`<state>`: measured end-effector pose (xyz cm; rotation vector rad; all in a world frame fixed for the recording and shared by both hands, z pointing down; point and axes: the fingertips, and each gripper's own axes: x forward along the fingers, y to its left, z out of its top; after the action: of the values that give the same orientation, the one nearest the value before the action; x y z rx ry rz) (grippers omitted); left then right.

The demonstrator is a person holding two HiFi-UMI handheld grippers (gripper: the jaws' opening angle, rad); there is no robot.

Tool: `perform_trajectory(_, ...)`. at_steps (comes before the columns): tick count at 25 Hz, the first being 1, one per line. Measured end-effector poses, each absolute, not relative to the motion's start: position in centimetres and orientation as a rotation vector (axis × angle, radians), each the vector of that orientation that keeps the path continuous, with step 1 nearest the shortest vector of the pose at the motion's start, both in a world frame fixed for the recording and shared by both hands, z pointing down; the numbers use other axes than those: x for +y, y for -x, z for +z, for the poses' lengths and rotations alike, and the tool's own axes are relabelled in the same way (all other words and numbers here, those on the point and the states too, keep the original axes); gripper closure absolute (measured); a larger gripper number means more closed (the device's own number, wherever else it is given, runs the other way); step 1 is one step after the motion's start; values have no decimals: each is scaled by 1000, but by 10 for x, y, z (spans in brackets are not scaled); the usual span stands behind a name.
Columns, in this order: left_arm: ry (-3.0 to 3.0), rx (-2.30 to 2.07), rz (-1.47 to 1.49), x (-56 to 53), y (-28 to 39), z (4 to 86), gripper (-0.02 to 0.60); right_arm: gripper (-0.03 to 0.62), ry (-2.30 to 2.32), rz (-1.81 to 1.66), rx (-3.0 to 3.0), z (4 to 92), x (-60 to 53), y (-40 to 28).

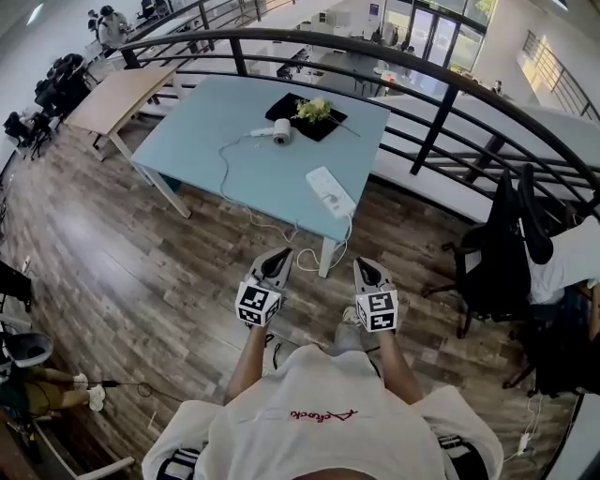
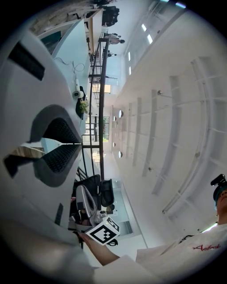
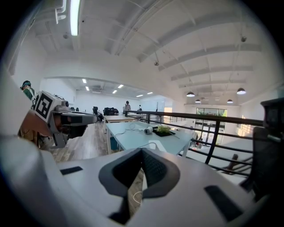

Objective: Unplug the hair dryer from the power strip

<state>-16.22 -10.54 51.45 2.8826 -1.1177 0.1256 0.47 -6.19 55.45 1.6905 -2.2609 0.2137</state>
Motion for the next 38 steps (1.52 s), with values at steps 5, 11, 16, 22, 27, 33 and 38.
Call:
perform_trajectory(5, -2878, -1105, 146, -116, 155, 522, 565, 577, -1687, 230, -2262, 561, -73, -9)
perform_trajectory(11, -2872, -1109, 154, -138, 142, 526, 565, 577, -1672, 242, -2277, 566, -96, -16)
perform_trajectory(16, -2856, -1102, 163, -165, 121, 535, 565, 577, -1669, 256, -2284, 572, -123, -33)
perform_trajectory(22, -2849, -1107, 184, -208, 99, 537, 565, 577, -1657, 276, -2300, 575, -167, -56)
perform_trajectory(27, -2827, -1132, 195, -244, 82, 533, 565, 576, -1620, 279, -2321, 569, -205, -72)
perform_trajectory(33, -2809, -1167, 229, -277, 56, 529, 565, 577, -1574, 288, -2351, 567, -244, -99)
perform_trajectory(38, -2778, -1231, 251, -301, 42, 527, 565, 577, -1530, 294, -2392, 565, -276, -117)
